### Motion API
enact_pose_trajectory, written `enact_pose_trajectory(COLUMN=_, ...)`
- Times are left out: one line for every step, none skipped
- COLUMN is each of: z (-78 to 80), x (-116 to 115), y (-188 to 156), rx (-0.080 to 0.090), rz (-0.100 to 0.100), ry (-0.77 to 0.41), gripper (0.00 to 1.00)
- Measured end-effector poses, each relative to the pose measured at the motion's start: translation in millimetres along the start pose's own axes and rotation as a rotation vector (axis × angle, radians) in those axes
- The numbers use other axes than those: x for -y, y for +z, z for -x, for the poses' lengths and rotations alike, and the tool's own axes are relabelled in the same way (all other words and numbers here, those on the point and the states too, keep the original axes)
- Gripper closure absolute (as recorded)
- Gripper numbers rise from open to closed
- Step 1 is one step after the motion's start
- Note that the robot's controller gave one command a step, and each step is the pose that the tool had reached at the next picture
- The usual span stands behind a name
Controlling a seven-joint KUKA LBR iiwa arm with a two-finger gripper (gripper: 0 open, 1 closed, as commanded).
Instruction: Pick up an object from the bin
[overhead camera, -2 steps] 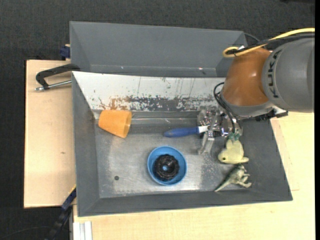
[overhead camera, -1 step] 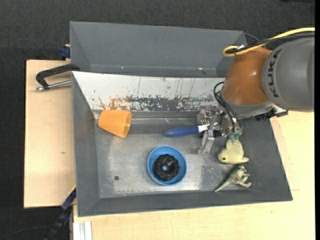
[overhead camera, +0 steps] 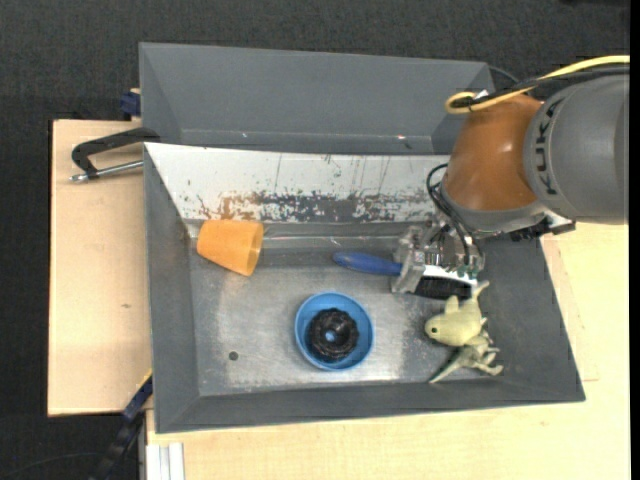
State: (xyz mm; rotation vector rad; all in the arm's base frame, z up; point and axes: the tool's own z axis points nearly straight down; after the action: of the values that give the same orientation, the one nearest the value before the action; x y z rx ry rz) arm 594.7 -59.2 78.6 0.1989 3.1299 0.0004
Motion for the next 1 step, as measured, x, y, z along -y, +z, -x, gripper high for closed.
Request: enact_pose_trajectory(z=3.1, x=-0.8, y=-69.4, rx=0.006, rz=0.001, ry=0.0, gripper=1.0)
